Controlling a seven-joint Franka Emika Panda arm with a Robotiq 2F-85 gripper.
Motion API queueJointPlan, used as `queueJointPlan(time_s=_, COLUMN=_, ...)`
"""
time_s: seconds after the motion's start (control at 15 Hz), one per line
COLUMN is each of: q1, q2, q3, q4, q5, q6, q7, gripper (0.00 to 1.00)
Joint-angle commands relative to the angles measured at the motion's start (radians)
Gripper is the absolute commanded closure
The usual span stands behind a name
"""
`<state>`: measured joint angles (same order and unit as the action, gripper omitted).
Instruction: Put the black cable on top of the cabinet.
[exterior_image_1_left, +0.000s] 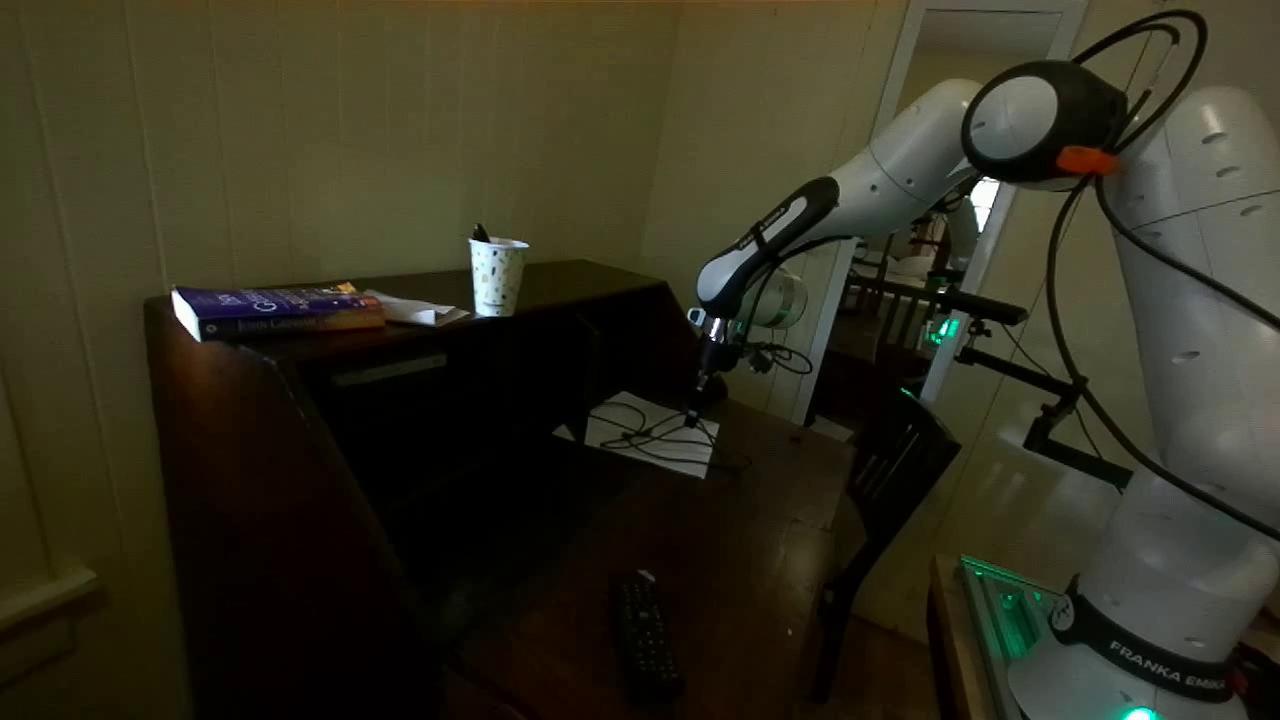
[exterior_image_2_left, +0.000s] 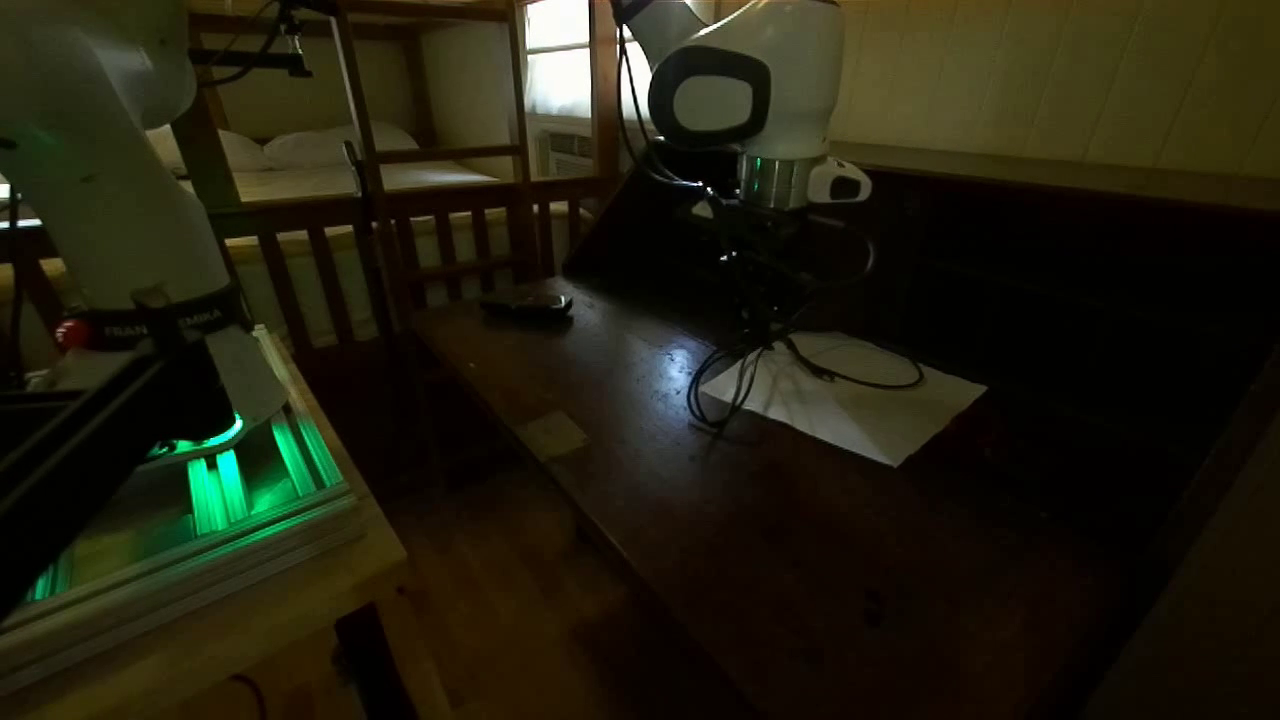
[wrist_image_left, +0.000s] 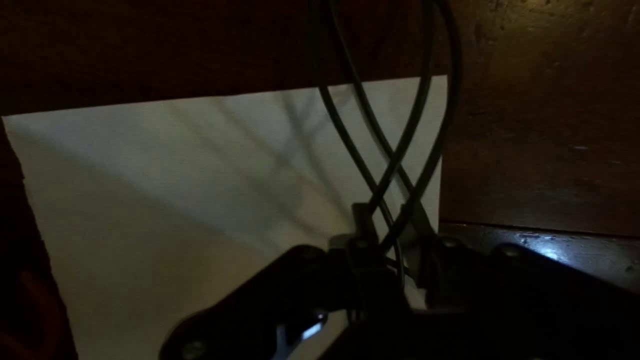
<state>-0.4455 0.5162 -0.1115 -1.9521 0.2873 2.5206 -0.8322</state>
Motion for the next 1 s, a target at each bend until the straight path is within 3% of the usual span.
queueJointPlan(time_s=0.0, q1=-0.008, q2=-0.023, q3=0.011, q4=-0.023, q5=-0.017, q6=0.01, q7=0.034, gripper=1.0)
queueJointPlan(time_s=0.33, q1=0.028, q2=-0.153, q3=-0.037, q4=-0.111, q5=-0.079, q6=0.005, q7=0.127, gripper=0.99)
queueJointPlan(time_s=0.93, q1=0.08, q2=-0.623, q3=-0.112, q4=-0.291, q5=-0.236, q6=-0.055, q7=0.168, gripper=0.99)
